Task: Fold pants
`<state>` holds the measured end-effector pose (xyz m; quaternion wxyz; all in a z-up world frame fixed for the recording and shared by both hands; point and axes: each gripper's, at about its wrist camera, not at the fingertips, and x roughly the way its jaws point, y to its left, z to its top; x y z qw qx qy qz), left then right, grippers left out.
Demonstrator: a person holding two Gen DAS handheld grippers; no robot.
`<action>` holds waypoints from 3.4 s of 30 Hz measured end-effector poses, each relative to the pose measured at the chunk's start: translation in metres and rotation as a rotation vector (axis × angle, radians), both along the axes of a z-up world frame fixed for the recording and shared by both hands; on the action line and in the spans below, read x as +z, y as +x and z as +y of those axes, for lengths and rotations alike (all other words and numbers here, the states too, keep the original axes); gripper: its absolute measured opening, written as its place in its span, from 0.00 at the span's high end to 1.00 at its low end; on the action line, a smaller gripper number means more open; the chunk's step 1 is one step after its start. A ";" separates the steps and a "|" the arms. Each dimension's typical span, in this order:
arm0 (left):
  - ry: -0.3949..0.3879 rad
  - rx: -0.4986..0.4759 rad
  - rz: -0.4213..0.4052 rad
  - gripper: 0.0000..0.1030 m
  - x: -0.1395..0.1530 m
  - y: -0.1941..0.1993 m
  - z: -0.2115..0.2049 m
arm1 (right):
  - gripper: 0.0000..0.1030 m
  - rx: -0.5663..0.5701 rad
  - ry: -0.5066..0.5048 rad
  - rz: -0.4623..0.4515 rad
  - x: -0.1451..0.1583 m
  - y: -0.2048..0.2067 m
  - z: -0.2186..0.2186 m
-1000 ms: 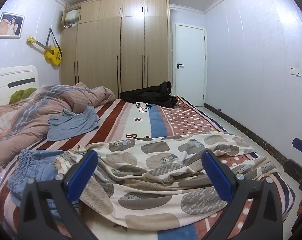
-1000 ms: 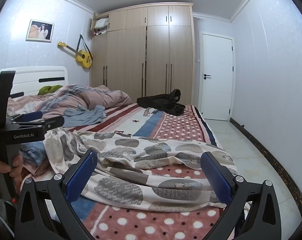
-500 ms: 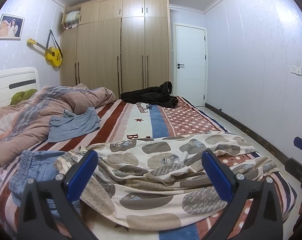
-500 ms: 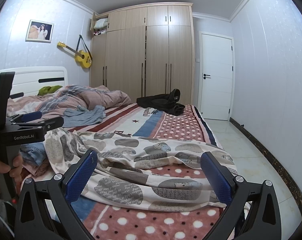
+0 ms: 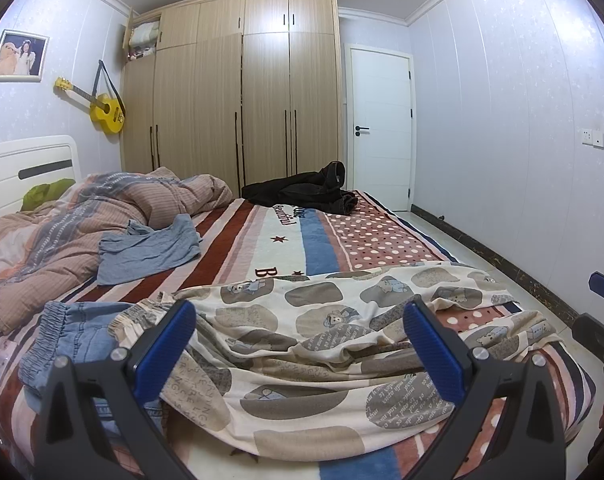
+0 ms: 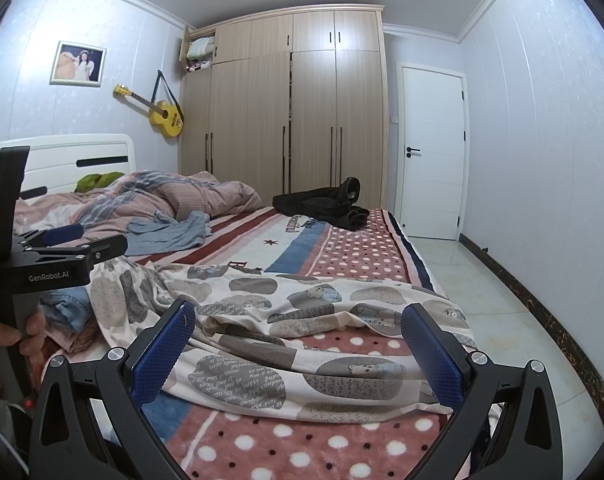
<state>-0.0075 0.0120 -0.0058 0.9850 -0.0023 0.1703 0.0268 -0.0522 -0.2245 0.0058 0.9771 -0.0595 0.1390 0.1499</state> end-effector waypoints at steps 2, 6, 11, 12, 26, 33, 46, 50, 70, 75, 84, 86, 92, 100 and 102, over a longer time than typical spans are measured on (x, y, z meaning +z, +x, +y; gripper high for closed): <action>0.000 0.001 0.002 0.01 -0.001 0.000 0.001 | 0.00 0.000 0.000 0.000 0.000 0.000 0.000; 0.000 0.001 0.003 0.01 -0.001 0.000 0.000 | 0.00 0.000 0.001 -0.001 0.000 0.000 0.000; 0.007 0.005 0.008 0.01 -0.002 0.001 0.001 | 0.00 0.006 0.006 -0.005 0.000 0.000 0.000; 0.008 0.006 0.009 0.01 -0.003 0.001 0.001 | 0.00 0.007 0.006 -0.005 0.000 0.001 0.000; -0.009 0.002 0.038 0.01 -0.008 0.006 0.001 | 0.00 -0.044 -0.023 -0.030 -0.001 -0.006 0.001; -0.046 -0.013 0.112 0.01 -0.023 0.013 0.009 | 0.00 -0.072 0.033 0.017 -0.018 0.000 -0.015; -0.210 0.041 0.374 0.01 -0.110 0.025 0.053 | 0.00 -0.119 0.135 0.253 -0.092 0.036 -0.062; -0.255 0.055 0.389 0.08 -0.124 0.036 0.058 | 0.00 -0.164 0.142 0.304 -0.104 0.048 -0.074; -0.330 0.066 0.256 0.96 -0.085 0.062 0.096 | 0.46 -0.122 0.474 0.581 -0.132 0.094 -0.109; -0.314 0.073 0.225 0.96 -0.060 0.052 0.104 | 0.65 -0.215 0.552 0.560 -0.134 0.111 -0.117; -0.294 0.068 0.243 0.96 -0.058 0.044 0.102 | 0.97 -0.393 0.544 0.494 -0.127 0.103 -0.132; -0.287 0.068 0.242 0.96 -0.056 0.040 0.101 | 0.97 -0.401 0.545 0.483 -0.123 0.090 -0.137; -0.263 0.057 0.249 0.96 -0.055 0.031 0.097 | 0.97 -0.414 0.547 0.464 -0.112 0.054 -0.156; -0.252 0.042 0.269 0.96 -0.056 0.029 0.093 | 0.64 -0.404 0.665 0.530 -0.128 0.054 -0.184; -0.256 0.040 0.272 0.96 -0.056 0.030 0.093 | 0.54 -0.364 0.693 0.530 -0.129 0.062 -0.184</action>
